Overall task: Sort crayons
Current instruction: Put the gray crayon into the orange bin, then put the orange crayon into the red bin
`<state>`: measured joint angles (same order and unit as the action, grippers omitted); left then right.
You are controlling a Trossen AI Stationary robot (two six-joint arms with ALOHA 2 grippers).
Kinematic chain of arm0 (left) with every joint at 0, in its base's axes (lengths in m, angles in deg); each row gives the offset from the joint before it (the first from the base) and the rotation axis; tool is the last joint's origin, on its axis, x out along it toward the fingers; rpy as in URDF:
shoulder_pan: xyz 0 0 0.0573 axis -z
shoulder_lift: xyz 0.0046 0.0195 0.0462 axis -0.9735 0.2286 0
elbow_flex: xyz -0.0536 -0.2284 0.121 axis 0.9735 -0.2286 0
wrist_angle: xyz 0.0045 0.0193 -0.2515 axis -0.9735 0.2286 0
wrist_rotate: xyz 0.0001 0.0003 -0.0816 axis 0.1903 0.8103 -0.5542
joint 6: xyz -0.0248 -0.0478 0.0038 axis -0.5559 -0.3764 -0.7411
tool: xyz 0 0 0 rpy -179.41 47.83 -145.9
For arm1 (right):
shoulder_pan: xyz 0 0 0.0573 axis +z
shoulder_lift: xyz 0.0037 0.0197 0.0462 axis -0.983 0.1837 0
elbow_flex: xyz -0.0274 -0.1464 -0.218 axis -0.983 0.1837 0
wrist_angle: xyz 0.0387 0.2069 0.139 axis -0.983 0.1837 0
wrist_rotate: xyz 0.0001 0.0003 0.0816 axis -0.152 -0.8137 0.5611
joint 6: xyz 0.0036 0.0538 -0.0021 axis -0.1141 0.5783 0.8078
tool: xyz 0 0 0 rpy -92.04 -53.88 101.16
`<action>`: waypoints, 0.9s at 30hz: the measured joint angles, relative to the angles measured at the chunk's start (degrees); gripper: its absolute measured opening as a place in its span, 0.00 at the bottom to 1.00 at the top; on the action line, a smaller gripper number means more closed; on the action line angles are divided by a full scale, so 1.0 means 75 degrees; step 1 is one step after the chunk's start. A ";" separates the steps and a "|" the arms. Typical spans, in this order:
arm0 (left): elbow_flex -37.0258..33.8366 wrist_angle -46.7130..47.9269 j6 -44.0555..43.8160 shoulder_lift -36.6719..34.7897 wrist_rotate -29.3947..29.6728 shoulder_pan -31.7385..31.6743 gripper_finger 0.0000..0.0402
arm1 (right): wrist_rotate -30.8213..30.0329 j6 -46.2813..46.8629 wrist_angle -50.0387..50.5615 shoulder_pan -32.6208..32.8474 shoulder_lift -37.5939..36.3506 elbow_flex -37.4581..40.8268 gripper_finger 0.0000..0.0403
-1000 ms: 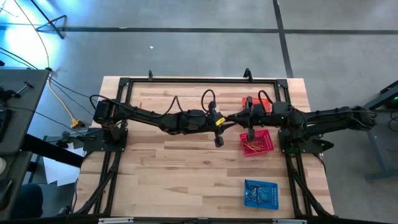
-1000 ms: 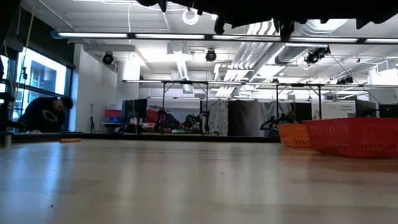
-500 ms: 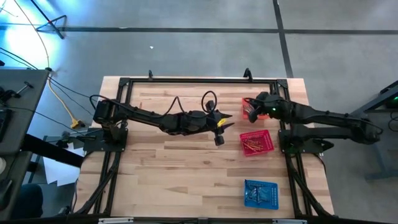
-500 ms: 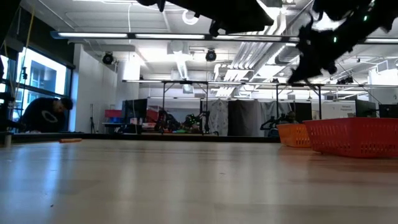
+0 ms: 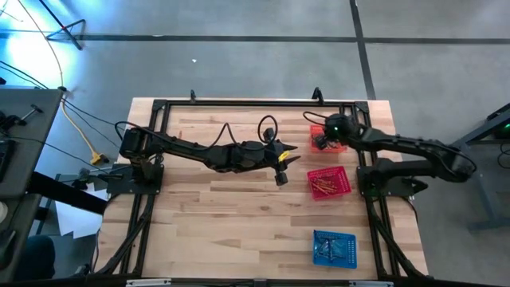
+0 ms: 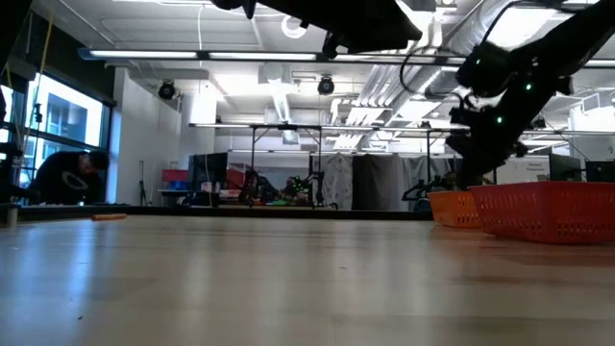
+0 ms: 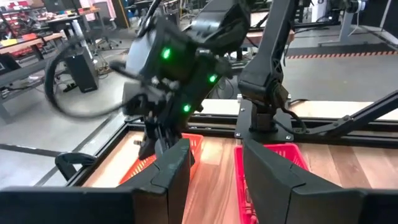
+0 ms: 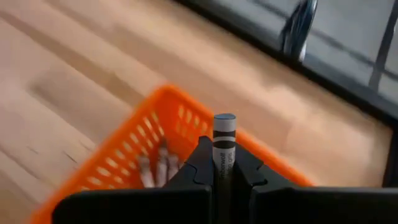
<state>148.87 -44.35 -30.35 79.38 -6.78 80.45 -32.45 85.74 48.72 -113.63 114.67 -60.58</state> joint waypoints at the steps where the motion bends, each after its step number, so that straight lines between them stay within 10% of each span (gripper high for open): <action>1: 0.0000 0.0000 0.0000 0.0000 0.0000 0.0000 0.33 | 0.0035 0.0013 0.0011 -0.0059 0.0202 0.0003 0.00; 23: 0.0000 0.0115 0.0012 0.0000 0.0033 -0.0003 0.33 | 0.0613 0.0124 -0.0035 -0.0240 0.1325 -0.0168 0.26; 27: 0.0010 0.0867 -0.0160 -0.0011 0.1450 0.0005 0.33 | 0.1299 0.0400 0.0922 -0.0217 0.1107 -0.0981 0.28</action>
<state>148.94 -37.85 -31.55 79.30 4.09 80.49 -22.71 88.74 55.63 -115.25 122.97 -67.93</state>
